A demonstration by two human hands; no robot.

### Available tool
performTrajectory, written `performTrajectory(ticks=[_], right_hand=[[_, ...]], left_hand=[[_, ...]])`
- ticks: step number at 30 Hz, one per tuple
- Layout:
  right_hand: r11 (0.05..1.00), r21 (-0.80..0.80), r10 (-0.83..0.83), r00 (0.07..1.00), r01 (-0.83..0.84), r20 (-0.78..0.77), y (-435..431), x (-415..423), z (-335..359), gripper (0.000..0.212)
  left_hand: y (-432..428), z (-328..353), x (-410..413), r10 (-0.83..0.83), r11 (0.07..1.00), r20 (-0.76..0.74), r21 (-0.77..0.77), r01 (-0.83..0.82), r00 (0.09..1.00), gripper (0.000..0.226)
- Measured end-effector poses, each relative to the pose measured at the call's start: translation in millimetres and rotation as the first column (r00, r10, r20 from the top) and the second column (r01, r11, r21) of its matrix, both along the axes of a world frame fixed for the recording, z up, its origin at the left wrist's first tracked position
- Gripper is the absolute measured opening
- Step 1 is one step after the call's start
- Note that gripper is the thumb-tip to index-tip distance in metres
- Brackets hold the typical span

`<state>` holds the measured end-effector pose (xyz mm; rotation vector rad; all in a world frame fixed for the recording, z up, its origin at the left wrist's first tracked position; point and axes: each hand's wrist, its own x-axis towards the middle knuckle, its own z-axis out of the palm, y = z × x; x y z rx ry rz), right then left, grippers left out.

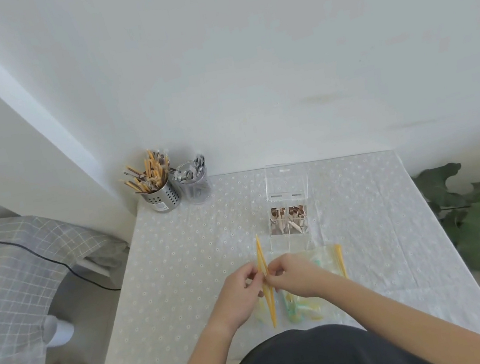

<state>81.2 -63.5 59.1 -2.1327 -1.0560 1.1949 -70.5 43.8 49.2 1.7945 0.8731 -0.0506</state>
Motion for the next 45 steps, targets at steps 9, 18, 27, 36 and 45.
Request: performTrajectory(ticks=[9, 18, 27, 36, 45], right_hand=[[0.999, 0.038, 0.013, 0.997, -0.011, -0.072, -3.7, -3.0, 5.8, 0.030], [1.000, -0.010, -0.009, 0.998, 0.009, 0.062, 4.1, -6.8, 2.1, 0.022], [0.972, -0.092, -0.192, 0.957, 0.216, 0.218, -14.0, 28.4, 11.7, 0.029], [0.986, -0.122, -0.070, 0.942, 0.116, 0.327, -1.7, 8.2, 11.9, 0.014], [0.989, -0.129, -0.018, 0.929, 0.071, 0.371, 1.9, -1.9, 7.4, 0.010]], left_hand=[[6.0, 3.0, -1.0, 0.003, 0.998, -0.032, -0.060, -0.005, 0.999, 0.026], [10.1, 1.3, 1.1, -0.037, 0.996, -0.053, 0.083, 0.041, 0.998, 0.028], [52.8, 16.1, -32.1, 0.238, 0.961, -0.039, 0.155, -0.229, 0.970, 0.027], [26.4, 18.0, -17.9, 0.118, 0.969, 0.037, 0.212, -0.123, 0.992, 0.029], [15.5, 23.3, -0.2, 0.096, 0.869, 0.032, 0.485, -0.100, 0.995, 0.030]])
